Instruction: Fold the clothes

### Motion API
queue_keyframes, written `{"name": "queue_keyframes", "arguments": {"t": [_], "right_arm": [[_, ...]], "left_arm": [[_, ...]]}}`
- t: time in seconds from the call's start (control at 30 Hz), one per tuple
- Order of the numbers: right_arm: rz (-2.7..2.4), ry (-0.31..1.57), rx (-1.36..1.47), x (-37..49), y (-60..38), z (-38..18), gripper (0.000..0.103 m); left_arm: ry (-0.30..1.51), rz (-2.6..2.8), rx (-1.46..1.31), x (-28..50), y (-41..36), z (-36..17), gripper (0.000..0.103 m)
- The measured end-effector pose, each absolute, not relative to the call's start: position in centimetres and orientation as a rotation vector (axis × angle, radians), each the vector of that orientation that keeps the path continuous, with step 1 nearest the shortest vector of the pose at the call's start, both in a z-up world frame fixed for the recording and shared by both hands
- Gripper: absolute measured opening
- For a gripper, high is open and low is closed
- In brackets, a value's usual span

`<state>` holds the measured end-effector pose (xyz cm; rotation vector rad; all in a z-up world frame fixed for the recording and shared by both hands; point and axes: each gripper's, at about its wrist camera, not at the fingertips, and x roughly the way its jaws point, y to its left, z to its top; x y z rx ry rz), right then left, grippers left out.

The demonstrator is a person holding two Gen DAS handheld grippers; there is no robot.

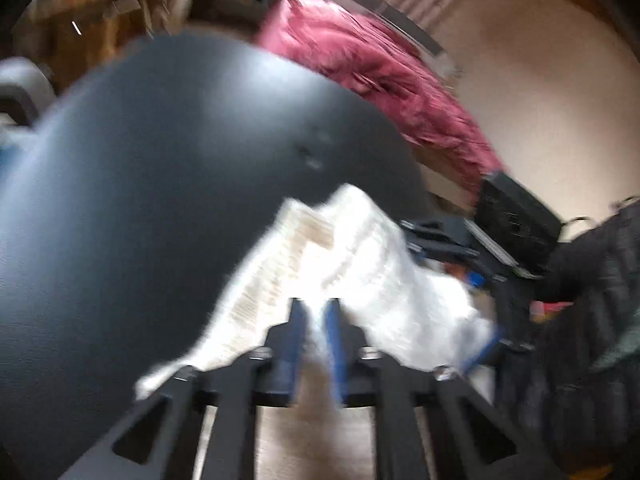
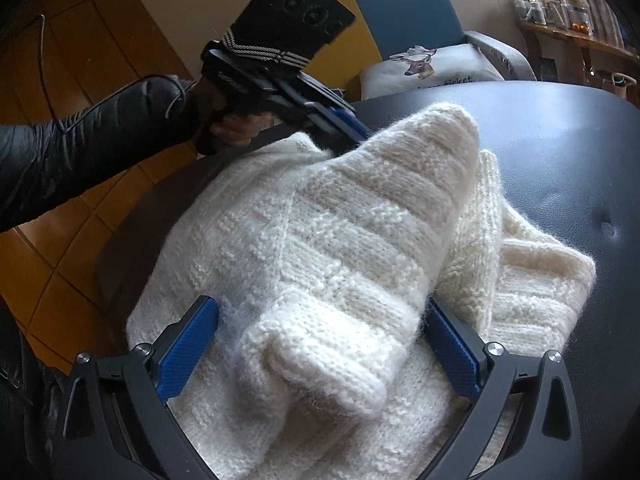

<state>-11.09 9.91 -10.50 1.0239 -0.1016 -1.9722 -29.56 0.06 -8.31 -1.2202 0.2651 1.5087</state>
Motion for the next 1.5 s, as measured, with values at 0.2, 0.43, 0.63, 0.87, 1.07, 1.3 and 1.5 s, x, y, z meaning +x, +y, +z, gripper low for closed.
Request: {"name": "queue_keyframes", "arguments": {"t": [0.2,0.43,0.63,0.87,1.07,1.3,1.5], "right_arm": [[-2.001,-0.064,1.017,-11.8,8.8,-10.9,0.102],[-2.014,-0.053,1.013,-12.6,8.1,-11.1,0.102],[-2.028,0.021,1.047,-11.8,7.9,-10.8,0.103],[-2.023,0.039,0.975,-11.4,10.8,-6.7,0.103],[-2.000,0.132,0.828,-14.8,8.9,-3.1,0.103],[-1.865,0.234,1.202,-20.5,5.1,-11.1,0.103],[-1.927,0.107,1.119,-19.6,7.3,-11.6,0.103]], "left_arm": [[0.309,1.725,-1.063,-25.7,0.2,-6.6,0.003],[0.490,2.095,-1.090,-24.2,-0.3,-9.3,0.003],[0.413,2.116,-1.092,-23.8,0.7,-8.8,0.007],[0.050,2.311,-1.015,-22.9,-5.5,-5.0,0.016],[-0.084,2.408,-1.131,-19.2,-9.2,-7.2,0.016],[0.096,2.422,-1.212,-16.7,-6.4,-9.8,0.016],[-0.255,2.474,-1.161,-18.2,-10.8,-8.4,0.017]]}}
